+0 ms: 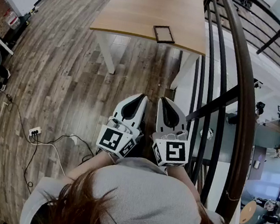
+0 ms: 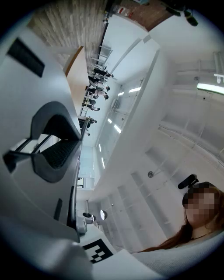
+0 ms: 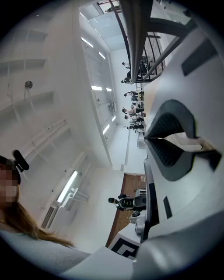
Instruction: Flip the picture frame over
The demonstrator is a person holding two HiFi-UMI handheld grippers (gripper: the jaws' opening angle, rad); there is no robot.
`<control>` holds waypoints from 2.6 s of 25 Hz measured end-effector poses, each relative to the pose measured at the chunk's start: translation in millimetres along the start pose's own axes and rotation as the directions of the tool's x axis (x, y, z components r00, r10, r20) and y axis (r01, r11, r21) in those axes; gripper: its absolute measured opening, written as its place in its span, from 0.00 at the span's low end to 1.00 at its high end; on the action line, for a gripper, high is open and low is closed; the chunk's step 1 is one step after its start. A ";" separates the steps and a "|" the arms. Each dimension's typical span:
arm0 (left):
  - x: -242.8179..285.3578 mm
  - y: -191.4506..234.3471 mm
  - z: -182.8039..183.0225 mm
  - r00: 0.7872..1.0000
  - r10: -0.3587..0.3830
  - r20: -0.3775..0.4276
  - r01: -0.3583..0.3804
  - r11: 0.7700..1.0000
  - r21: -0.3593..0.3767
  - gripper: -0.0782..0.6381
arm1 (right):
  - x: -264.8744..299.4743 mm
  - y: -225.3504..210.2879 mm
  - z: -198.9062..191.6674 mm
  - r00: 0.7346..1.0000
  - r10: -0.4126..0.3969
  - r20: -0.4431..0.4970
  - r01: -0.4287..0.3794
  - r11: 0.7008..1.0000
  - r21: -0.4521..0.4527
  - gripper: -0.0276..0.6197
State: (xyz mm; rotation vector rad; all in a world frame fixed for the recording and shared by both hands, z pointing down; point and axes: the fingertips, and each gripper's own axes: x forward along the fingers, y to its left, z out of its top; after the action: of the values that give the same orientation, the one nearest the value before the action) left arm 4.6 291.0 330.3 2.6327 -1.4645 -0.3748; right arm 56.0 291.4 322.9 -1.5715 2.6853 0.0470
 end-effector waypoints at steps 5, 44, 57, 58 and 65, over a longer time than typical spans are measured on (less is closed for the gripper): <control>49.0 30.7 10.0 0.999 -0.010 0.032 0.009 1.000 0.010 0.12 | 50.3 -17.6 2.2 1.000 -0.002 0.003 0.002 0.997 -0.072 0.07; 306.3 245.2 -29.4 0.994 0.025 -0.105 -0.031 0.998 -0.055 0.12 | 350.3 -200.0 -135.1 0.992 0.017 -0.127 0.083 0.673 0.735 0.07; 278.8 268.2 -54.3 0.973 0.112 -0.202 -0.119 0.993 -0.020 0.12 | 395.4 -225.8 -268.6 0.989 -0.041 -0.144 0.143 -0.026 0.989 0.24; 276.7 270.1 -55.2 0.971 0.118 -0.207 -0.125 0.992 -0.019 0.12 | 401.8 -224.1 -267.1 0.991 -0.027 -0.130 0.129 -0.034 0.991 0.24; 270.1 275.3 -55.8 0.967 0.139 -0.215 -0.145 0.989 -0.013 0.12 | 412.4 -221.5 -267.6 0.996 -0.017 -0.085 0.083 -0.083 0.993 0.24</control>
State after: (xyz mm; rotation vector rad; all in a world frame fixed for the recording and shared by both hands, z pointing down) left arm -70.2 -85.4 398.1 2.4373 -1.5500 -0.0939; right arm 44.5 -187.3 571.0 -0.9350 1.4852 -1.6368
